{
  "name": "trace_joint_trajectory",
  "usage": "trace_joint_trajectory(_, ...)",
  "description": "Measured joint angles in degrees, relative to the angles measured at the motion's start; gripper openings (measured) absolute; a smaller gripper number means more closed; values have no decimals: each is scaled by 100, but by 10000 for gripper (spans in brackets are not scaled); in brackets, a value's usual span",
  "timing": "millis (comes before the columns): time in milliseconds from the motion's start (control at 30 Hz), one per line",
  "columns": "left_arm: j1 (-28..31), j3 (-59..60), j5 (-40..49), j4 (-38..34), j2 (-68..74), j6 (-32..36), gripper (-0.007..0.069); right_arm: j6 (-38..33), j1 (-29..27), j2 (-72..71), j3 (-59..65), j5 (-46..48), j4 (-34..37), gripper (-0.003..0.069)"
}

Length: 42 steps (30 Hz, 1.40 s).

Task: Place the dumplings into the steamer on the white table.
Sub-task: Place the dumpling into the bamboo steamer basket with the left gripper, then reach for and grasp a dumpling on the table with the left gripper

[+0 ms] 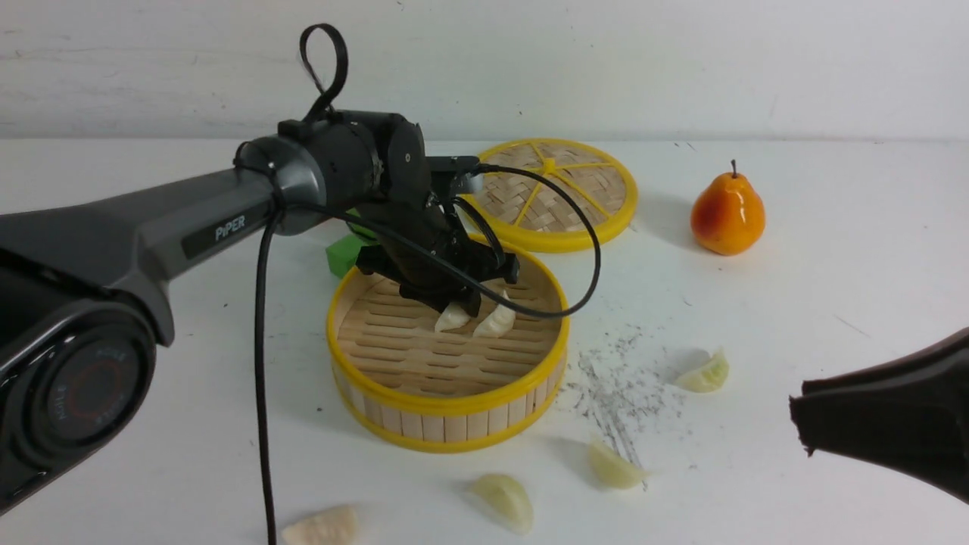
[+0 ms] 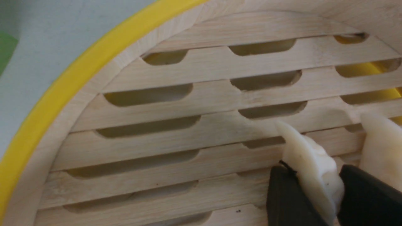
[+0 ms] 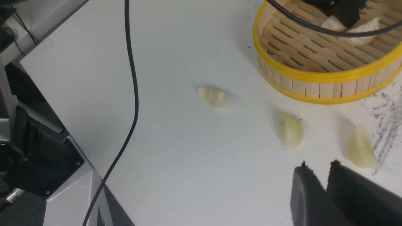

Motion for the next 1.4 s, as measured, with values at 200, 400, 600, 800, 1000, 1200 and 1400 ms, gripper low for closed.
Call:
trace_joint_trajectory(200, 0, -366, 893, 125, -121, 18, 409, 0, 0, 0, 0, 34, -3, 108)
trace_joint_trajectory(400, 0, -1406, 2296, 504, -689, 43, 489, 0, 0, 0, 0, 33, -17, 114)
trace_joint_trajectory(600, 0, -816, 2428, 705, -1762, 191, 471, 0, 0, 0, 0, 40, 1, 116)
trace_joint_trajectory(800, 0, 1374, 2444, 779, -2863, 440, 441, -23, 0, 0, 0, 40, 67, 122)
trace_joint_trajectory(1000, 0, 3619, 1830, 686, -3632, 1186, 437, -87, 0, 0, 0, 47, 195, 127)
trace_joint_trajectory(1200, 0, 4916, 612, 479, -3796, 2228, 437, -103, 0, 0, 0, 72, 257, 132)
trace_joint_trajectory(1400, 0, 5259, -145, 106, -3545, 3252, 436, -108, 0, 0, 0, 119, 281, 136)
